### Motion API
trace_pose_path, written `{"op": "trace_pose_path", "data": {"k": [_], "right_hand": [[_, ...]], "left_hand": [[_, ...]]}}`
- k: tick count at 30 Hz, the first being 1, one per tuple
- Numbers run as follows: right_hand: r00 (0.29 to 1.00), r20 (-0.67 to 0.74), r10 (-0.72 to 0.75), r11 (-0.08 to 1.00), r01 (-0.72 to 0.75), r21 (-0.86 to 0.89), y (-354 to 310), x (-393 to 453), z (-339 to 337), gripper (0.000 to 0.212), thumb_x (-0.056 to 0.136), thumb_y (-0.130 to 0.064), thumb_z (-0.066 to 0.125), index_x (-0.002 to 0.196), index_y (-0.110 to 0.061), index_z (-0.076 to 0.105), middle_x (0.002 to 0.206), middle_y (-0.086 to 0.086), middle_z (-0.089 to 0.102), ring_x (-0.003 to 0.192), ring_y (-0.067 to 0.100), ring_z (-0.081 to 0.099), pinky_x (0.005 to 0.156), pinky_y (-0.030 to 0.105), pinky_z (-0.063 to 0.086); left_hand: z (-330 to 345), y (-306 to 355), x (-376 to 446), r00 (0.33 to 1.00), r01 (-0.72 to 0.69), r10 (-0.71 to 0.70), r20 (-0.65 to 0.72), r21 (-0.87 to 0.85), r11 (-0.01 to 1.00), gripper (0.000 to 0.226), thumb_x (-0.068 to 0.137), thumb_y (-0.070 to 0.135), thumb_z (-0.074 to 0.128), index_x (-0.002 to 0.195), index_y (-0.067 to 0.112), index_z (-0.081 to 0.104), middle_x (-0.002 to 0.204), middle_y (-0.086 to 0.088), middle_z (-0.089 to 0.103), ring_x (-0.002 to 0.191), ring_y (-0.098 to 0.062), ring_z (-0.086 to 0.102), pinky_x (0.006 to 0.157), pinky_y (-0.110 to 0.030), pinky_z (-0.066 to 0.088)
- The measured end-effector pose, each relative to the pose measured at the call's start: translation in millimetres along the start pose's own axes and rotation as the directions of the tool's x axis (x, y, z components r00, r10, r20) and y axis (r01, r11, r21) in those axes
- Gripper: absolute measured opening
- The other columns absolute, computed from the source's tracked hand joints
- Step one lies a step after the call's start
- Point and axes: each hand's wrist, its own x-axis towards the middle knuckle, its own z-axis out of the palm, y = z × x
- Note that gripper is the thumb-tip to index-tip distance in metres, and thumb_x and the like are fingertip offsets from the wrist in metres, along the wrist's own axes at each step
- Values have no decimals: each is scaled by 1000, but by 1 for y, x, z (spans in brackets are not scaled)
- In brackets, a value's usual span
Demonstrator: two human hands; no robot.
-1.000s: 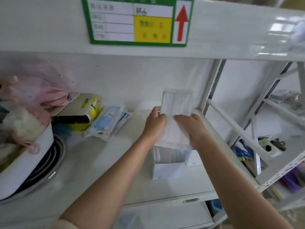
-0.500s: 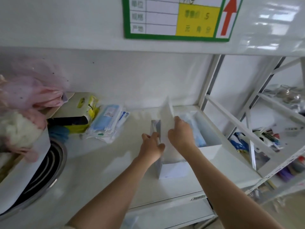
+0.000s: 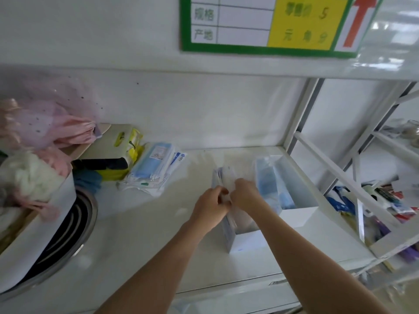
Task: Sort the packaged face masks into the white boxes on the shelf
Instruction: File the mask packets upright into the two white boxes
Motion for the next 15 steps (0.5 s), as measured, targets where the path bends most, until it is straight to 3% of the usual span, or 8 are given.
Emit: {"op": "trace_pose_path", "data": {"k": [2,4,6,8,9,11,12,15], "right_hand": [[998,64,-13,999,10,53,3,-2,6,30,98,-15,39,120,0,53,117,14,59,108,25,57,86,23,43],[997,33,-76,952,63,298,7,-7,8,32,98,-17,37,113,0,60,103,13,61,95,24,58,73,16,45],[965,-247,-83,833,204,514,11,-16,6,28,94,-14,40,96,-4,66,92,11,63,85,25,58,63,15,44],[838,-544,-44,826,336,452,20,-20,4,26,91,-8,43,99,-1,67,109,12,62,97,22,56,78,8,38],[796,-603,-53,859,345,379,23,-22,4,28,90,-5,44,108,-1,65,124,12,55,111,23,51,91,12,35],[792,-609,-50,890,312,332,32,-21,6,39,88,1,44,125,-2,55,140,13,40,129,26,37,103,22,31],[803,-594,-47,886,308,346,35,-21,6,44,87,3,44,131,-3,49,142,12,37,130,25,36,102,19,30],[827,-559,-67,837,352,420,39,-23,10,54,87,4,42,140,-9,39,128,8,52,115,22,49,93,17,36]], "left_hand": [[1,-1,2,1000,17,-17,8,-25,1000,34,82,22,56,115,30,58,93,6,50,91,-20,57,73,-26,42],[2,0,4,999,49,-49,6,-74,996,48,82,18,48,123,42,49,100,4,39,97,-21,52,83,-27,44],[5,4,4,1000,17,-18,-15,-40,999,64,80,12,41,127,54,38,103,6,26,103,-16,36,92,-24,37],[7,11,4,999,-48,49,-21,46,998,68,78,10,36,128,56,36,101,11,19,104,-14,25,93,-22,29],[6,15,5,998,-64,65,-10,91,994,65,80,11,35,127,55,40,103,11,19,106,-15,24,93,-24,30],[7,21,6,998,-60,59,12,191,980,48,87,18,34,119,49,53,110,7,25,109,-17,26,94,-31,34],[8,23,6,999,-37,37,5,237,971,39,90,24,33,111,44,60,111,6,28,109,-18,28,93,-33,35],[9,29,4,994,71,-42,-104,297,952,26,89,38,38,81,25,59,108,3,34,107,-24,32,88,-38,38]]}}
